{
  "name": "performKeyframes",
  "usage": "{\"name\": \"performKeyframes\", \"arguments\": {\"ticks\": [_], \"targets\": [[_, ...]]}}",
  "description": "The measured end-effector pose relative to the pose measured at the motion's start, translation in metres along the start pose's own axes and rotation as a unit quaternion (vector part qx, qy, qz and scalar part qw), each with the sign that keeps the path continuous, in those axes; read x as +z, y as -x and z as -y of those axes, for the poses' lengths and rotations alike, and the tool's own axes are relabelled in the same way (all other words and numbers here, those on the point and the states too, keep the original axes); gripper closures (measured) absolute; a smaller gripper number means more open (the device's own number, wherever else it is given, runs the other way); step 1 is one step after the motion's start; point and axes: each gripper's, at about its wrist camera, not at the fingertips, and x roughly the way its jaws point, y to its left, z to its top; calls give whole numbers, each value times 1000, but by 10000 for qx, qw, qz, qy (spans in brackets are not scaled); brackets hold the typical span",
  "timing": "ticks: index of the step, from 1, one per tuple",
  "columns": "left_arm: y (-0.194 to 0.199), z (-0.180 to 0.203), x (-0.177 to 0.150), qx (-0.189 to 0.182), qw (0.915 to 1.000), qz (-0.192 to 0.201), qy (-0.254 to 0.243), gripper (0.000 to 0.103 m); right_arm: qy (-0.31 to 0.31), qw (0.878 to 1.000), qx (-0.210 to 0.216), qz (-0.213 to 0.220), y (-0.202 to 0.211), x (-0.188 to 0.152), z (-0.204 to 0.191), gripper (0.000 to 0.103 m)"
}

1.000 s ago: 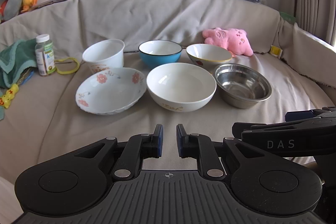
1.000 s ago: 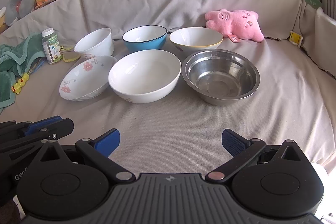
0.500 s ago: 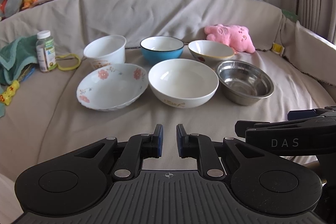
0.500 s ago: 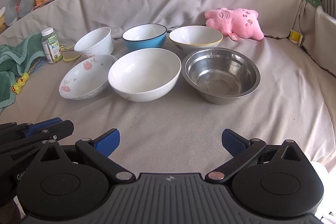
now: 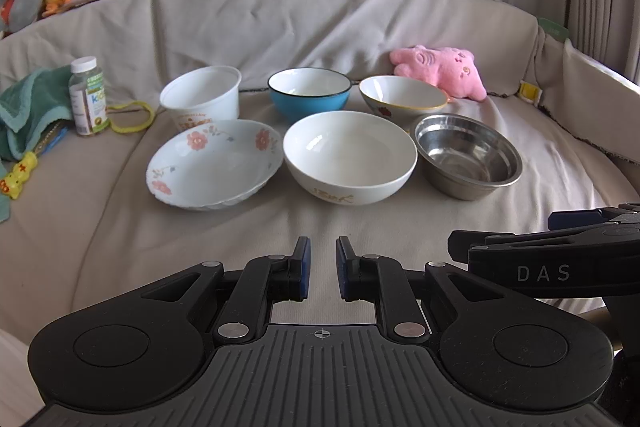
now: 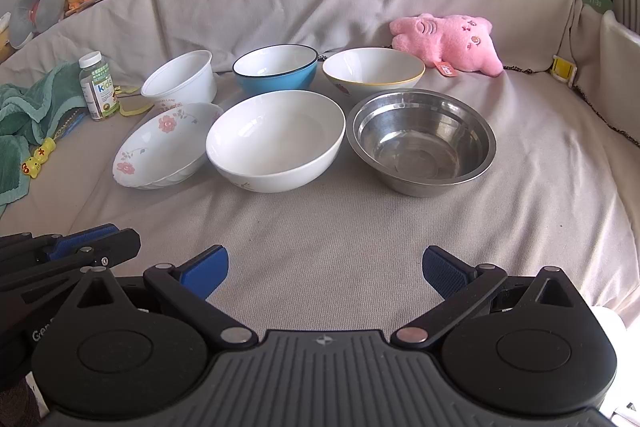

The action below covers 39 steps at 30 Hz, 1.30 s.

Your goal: Organize plates and bowls

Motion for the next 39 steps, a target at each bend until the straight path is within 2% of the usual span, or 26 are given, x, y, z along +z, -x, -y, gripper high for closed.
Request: {"name": "performKeyframes", "arguments": {"ticks": [26,39], "targets": [[0,0,-1,-6,10000,-9,7,87,-7,10000,1,-28,-1,-2,0,0],[-7,-3,-2,-105,9999,-36,34,87,55,9999,147,56,-7,-1,0,0]]}}
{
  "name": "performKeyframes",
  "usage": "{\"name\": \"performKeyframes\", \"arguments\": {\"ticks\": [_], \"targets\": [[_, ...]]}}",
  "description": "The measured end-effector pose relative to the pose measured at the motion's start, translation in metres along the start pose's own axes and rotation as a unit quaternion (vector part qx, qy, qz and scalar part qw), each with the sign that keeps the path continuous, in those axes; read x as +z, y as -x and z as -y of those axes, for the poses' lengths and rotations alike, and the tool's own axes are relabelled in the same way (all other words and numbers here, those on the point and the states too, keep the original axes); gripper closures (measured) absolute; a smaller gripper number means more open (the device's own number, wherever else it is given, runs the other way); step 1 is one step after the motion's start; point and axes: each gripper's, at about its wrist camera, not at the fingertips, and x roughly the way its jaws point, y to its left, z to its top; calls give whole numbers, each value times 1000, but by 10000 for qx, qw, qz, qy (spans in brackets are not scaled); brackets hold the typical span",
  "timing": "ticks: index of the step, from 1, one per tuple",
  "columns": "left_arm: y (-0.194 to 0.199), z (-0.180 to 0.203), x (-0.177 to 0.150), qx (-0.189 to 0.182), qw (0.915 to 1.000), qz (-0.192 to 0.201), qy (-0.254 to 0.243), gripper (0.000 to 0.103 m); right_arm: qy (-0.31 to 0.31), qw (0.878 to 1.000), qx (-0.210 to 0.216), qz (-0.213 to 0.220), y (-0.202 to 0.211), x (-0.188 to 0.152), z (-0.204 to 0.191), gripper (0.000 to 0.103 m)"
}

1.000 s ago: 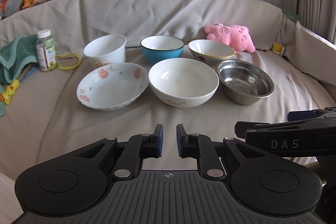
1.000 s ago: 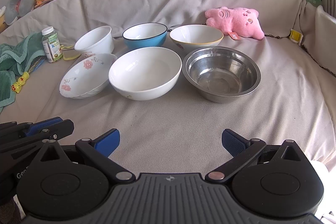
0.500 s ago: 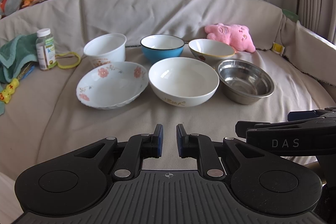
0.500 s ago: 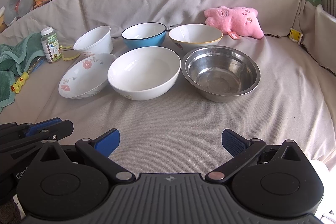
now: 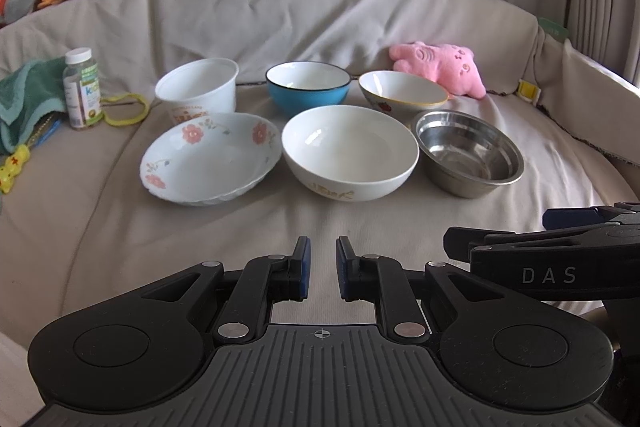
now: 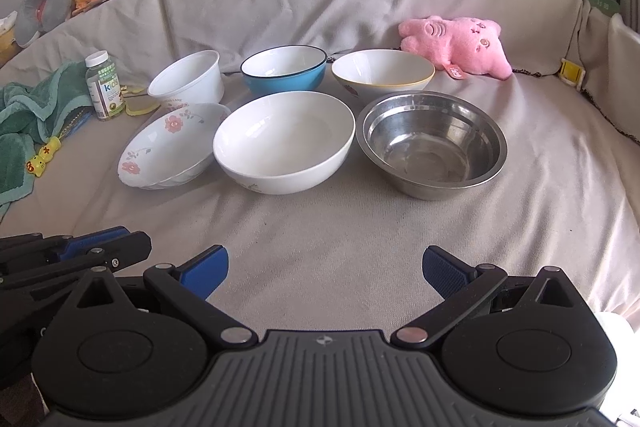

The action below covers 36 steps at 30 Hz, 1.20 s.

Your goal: Organize plates and bowls

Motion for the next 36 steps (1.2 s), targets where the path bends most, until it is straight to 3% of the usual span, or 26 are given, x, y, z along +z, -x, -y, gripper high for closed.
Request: {"name": "performKeyframes", "arguments": {"ticks": [6,11,16,20,25,28,33,36], "targets": [[-28,-33,25,-249,9994,-56,235,87,-85,9999,55,1,-21,12,6,0],[-69,-65,58,-701,9944,-453,644,87,-522,9982,279,-131,-53,20,14,0],[-116,-87,74,-1876,9734,-1030,818,86,-1018,9931,448,-360,-88,27,19,0],[-137,-94,74,-2247,9603,-1244,1092,86,-1301,9854,761,-787,-114,27,18,0],[-155,-116,91,-2012,9617,-1468,1141,86,-1184,9852,629,-1068,-134,21,6,0],[-165,-144,103,-1512,9715,-1277,1302,86,-1172,9827,597,-1305,-146,16,5,0],[-169,-199,109,-1334,9691,-753,1931,86,-941,9867,414,-1261,-147,14,-4,0],[-163,-218,114,-727,9807,-530,1737,86,-537,9890,311,-1344,-149,11,-14,0]]}}
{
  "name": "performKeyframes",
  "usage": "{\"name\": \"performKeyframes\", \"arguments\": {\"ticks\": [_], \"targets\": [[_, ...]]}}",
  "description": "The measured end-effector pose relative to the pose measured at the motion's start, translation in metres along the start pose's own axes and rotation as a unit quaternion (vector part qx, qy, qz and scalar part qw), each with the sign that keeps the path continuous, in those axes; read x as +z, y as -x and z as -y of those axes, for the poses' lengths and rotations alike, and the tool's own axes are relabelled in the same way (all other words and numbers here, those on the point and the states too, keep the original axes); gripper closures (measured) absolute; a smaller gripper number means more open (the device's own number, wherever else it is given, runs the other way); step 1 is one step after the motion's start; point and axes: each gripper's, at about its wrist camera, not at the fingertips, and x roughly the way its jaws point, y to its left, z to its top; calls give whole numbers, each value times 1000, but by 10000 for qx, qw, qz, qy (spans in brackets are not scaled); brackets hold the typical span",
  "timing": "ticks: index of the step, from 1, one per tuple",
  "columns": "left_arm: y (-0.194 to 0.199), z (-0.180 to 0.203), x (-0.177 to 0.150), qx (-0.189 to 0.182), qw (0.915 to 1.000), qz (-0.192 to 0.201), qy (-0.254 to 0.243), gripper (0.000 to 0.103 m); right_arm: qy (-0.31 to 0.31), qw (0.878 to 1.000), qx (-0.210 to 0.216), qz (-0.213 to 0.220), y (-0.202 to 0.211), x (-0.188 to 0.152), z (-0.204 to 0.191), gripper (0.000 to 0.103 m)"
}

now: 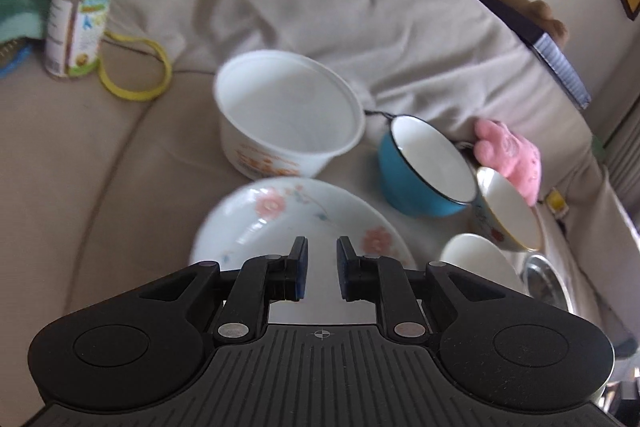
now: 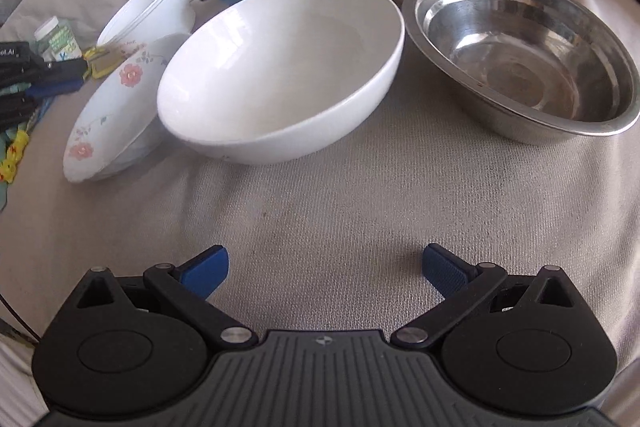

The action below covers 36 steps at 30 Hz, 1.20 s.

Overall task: Organize plates and bowls
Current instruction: 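Move the right tool toward the large white bowl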

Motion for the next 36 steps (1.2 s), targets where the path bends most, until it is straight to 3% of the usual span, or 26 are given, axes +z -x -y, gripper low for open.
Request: {"name": "performKeyframes", "arguments": {"ticks": [3,6,7,11,13,15,16,17,20,22,27,31,36], "targets": [[13,-11,1,421,9987,216,-200,86,556,9980,-234,-172,-2,-3,-12,0],[23,-23,-3,470,9986,225,-104,86,1013,9940,-401,-122,0,-6,-29,5],[25,-29,-5,510,9985,206,-56,86,1110,9936,-209,-95,5,-6,-36,12],[26,-40,-9,707,9974,129,52,86,1709,9829,684,88,41,16,-81,15],[22,-43,-10,772,9970,8,98,86,2009,9756,848,256,59,46,-107,17],[17,-48,-13,822,9963,-115,209,86,2030,9755,796,299,61,85,-125,31],[14,-50,-15,828,9960,-190,264,86,2009,9763,764,236,55,106,-131,47],[11,-53,-16,838,9956,-264,335,86,1969,9779,693,145,46,125,-136,54],[0,-63,-18,843,9937,-421,611,86,1798,9836,169,-13,5,164,-141,65],[-5,-68,-19,751,9932,-422,783,85,1665,9860,-73,-105,-19,178,-139,65],[-19,-64,-15,492,9919,-695,939,84,1001,9938,-107,-472,-61,195,-127,66],[-29,-56,-19,366,9909,-1022,796,79,966,9930,-64,-682,-80,196,-134,68],[-27,-61,-14,480,9905,-993,826,72,1083,9911,-4,-779,-81,186,-149,67]]}}
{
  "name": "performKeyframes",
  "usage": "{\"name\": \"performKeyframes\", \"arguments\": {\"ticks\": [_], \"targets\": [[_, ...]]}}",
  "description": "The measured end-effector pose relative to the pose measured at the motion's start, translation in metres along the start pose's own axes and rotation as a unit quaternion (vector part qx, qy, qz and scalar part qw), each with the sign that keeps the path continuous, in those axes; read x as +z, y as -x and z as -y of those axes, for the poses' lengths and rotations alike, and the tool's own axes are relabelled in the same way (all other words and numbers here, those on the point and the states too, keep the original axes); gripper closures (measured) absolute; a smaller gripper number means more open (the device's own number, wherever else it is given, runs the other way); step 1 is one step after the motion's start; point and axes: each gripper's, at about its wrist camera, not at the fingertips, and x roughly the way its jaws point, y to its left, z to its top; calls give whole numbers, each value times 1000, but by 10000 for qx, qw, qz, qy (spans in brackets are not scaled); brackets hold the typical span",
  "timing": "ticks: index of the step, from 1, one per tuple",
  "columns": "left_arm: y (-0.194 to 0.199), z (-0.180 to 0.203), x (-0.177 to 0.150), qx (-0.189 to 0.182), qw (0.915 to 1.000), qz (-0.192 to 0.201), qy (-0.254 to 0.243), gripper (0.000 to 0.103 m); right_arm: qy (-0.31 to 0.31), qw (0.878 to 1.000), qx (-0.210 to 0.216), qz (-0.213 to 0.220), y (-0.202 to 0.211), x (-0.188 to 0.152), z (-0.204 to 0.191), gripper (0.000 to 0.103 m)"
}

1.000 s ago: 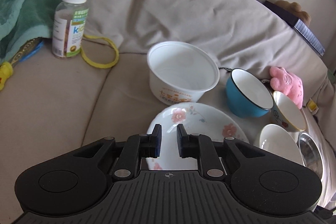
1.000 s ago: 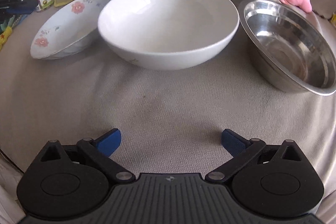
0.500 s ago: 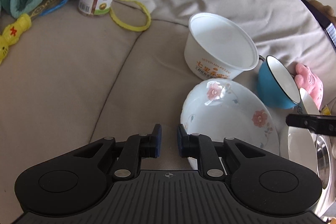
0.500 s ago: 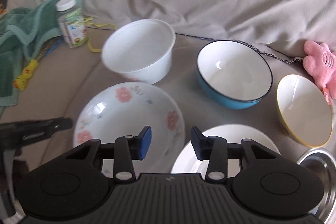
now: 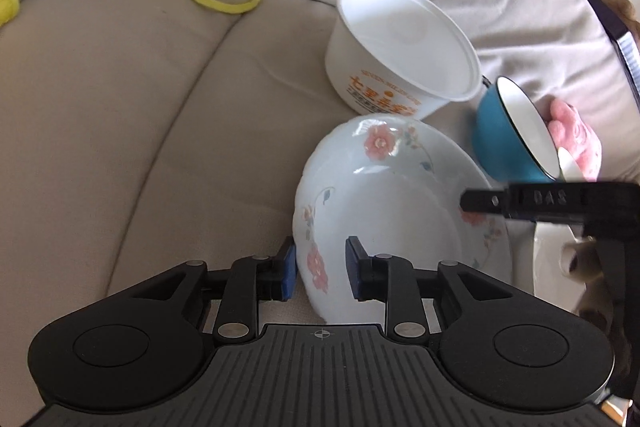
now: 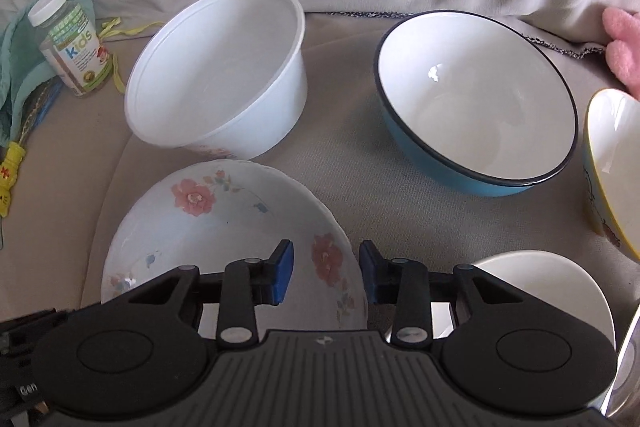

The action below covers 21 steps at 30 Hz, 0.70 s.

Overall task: Organize plates and bowls
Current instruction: 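Move the right tool toward the large white bowl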

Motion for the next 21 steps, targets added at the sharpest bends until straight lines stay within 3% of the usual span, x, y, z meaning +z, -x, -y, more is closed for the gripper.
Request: {"name": "performKeyframes", "arguments": {"ticks": [3,7,9,10,13,15,16,19,21], "targets": [[0,-5,8,98,9999,109,0,66,45,9997,206,-130,2,-7,-5,67],[1,-11,14,19,9997,207,154,66,157,9994,284,-74,13,-14,-5,68],[12,-2,13,248,9984,509,-60,66,-34,9996,252,95,31,-19,5,68],[20,6,12,398,9962,734,-267,67,-164,9993,289,174,42,-24,13,77],[43,33,8,702,9828,1473,-864,67,-562,9971,363,357,83,-52,36,75],[51,49,7,347,9783,1738,-1075,67,-700,9952,456,518,108,-76,51,75],[50,58,7,15,9790,1688,-1147,67,-810,9938,482,590,119,-89,61,75],[30,97,7,-873,9780,1157,-1499,67,-1231,9897,391,613,135,-126,89,75],[13,130,3,-1146,9722,808,-1874,66,-1618,9846,336,564,133,-148,106,74]]}}
